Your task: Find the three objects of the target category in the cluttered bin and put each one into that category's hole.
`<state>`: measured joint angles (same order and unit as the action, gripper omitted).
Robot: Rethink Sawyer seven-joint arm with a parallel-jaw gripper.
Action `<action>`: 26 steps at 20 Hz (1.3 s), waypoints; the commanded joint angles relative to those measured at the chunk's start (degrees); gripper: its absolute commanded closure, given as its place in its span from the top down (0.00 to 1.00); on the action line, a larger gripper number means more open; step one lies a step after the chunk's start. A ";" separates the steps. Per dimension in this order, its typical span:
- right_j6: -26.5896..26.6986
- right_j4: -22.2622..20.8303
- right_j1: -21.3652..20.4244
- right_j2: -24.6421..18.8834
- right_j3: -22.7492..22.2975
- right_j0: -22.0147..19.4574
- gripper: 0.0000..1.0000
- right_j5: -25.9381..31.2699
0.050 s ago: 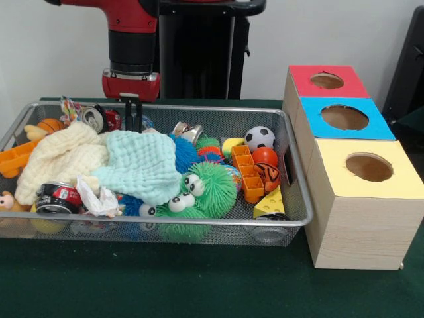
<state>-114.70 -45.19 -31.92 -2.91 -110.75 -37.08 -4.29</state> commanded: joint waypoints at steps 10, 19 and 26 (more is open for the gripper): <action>-2.53 1.73 2.96 -4.17 4.23 -2.58 0.00 6.16; -1.49 2.08 0.05 -5.95 1.93 -3.78 0.00 8.52; -1.01 3.28 -3.11 -7.21 -0.10 -4.32 0.00 11.09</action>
<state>-114.70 -44.67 -32.88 -4.26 -111.24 -40.42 -1.11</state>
